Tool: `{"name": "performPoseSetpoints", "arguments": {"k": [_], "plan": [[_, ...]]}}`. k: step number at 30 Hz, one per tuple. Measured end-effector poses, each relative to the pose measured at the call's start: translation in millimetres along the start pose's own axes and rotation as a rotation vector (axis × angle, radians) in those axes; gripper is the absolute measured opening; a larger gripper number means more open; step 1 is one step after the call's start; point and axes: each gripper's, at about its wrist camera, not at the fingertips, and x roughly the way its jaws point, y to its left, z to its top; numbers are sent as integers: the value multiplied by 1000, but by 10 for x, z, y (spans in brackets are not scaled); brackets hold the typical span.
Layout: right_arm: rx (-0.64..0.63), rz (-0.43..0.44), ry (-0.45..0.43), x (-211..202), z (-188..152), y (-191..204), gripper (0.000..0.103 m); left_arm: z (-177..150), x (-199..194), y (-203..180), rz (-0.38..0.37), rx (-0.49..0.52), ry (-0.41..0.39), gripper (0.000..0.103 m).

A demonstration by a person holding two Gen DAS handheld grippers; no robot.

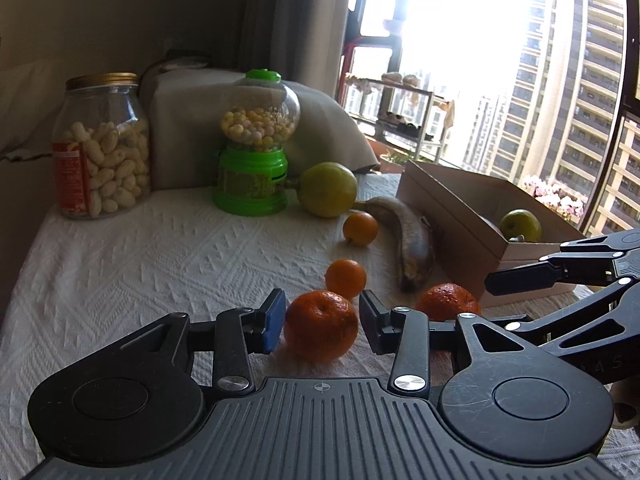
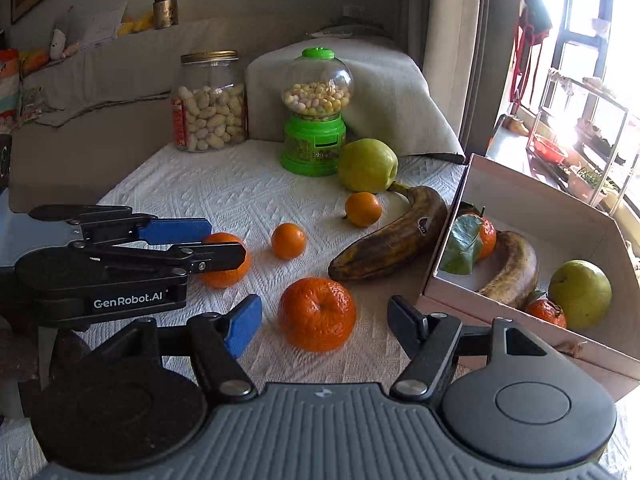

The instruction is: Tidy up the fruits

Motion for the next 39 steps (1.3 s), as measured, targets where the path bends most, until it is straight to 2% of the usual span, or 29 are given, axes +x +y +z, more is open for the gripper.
{"name": "performPoseSetpoints", "arguments": {"k": [6, 8, 12, 14, 18, 20, 22, 27, 29, 33, 39], "plan": [[-4, -10, -1, 37, -7, -3, 68, -7, 33, 24, -5, -5, 18, 52], [-40, -6, -24, -37, 26, 14, 64, -8, 41, 36, -14, -14, 23, 52], [-112, -24, -57, -146, 119, 86, 64, -6, 40, 47, -21, -19, 25, 50], [-127, -5, -55, -150, 215, 103, 63, -7, 47, 37, -22, -17, 30, 50], [-69, 127, 45, 10, 620, 41, 58, -14, 43, 17, -20, -9, 34, 50], [-28, 163, 101, 182, 785, 15, 48, -16, 38, 16, -19, -7, 33, 50], [8, 168, 168, 426, 911, 9, 42, -19, 32, 18, -19, -7, 33, 50], [93, 126, 297, 974, 986, -62, 38, -25, 3, 21, -18, -8, 30, 50], [104, 124, 330, 1073, 947, -75, 28, -23, -7, 30, -19, -12, 30, 50], [98, 126, 282, 855, 933, -115, 27, -15, -4, 73, -23, -31, 33, 52], [87, 113, 134, 21, 729, -254, 27, -27, 13, 50, -33, -17, 39, 52]]}}
